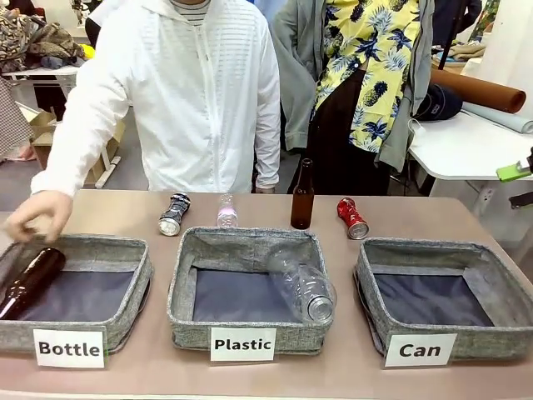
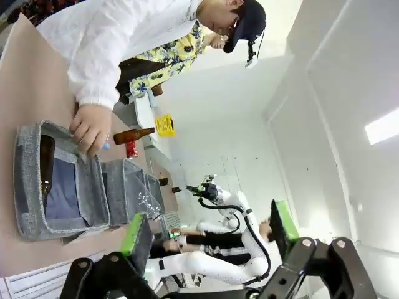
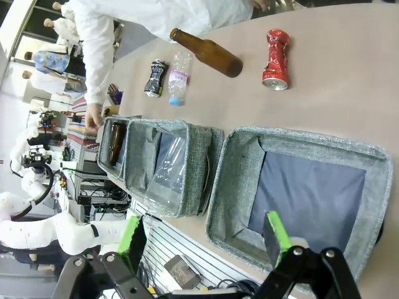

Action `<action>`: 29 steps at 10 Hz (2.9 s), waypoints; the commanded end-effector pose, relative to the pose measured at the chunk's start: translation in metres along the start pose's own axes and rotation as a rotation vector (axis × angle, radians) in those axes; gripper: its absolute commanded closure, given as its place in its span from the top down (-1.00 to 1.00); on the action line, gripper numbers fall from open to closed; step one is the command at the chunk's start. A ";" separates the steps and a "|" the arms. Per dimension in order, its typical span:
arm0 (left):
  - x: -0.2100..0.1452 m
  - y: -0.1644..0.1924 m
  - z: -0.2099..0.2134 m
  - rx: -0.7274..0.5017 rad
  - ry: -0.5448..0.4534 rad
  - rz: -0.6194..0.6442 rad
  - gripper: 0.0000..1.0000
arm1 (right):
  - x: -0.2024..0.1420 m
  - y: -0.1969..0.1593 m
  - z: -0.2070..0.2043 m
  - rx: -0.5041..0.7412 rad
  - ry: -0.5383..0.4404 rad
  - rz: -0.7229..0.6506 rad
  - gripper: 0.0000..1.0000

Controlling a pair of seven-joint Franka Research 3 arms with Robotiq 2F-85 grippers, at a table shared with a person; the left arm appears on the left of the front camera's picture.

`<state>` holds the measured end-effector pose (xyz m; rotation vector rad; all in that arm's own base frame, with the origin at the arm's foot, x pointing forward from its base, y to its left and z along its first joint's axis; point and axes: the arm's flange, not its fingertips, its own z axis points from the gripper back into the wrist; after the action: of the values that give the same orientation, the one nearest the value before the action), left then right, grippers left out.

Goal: Sort the can waste into the basket.
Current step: Pick up the can waste from the table and place it in the right Fabric basket.

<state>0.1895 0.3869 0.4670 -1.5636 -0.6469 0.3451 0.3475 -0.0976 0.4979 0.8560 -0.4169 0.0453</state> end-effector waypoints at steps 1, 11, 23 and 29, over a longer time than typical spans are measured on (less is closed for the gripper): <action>0.014 0.001 -0.005 0.019 0.003 -0.013 1.00 | 0.004 0.002 -0.001 -0.003 -0.009 -0.010 1.00; 0.031 -0.019 -0.416 1.132 0.324 -0.278 1.00 | 0.004 0.002 -0.001 -0.003 -0.009 -0.010 1.00; -0.002 0.094 -0.599 1.274 0.385 -0.389 1.00 | 0.004 0.002 -0.001 -0.003 -0.009 -0.010 1.00; 0.027 0.082 -0.589 1.270 0.515 -0.323 1.00 | 0.004 0.002 -0.001 -0.003 -0.009 -0.010 1.00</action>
<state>0.5899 -0.1165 0.4153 -0.2033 -0.1895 0.0957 0.3475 -0.0975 0.4980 0.8559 -0.4168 0.0456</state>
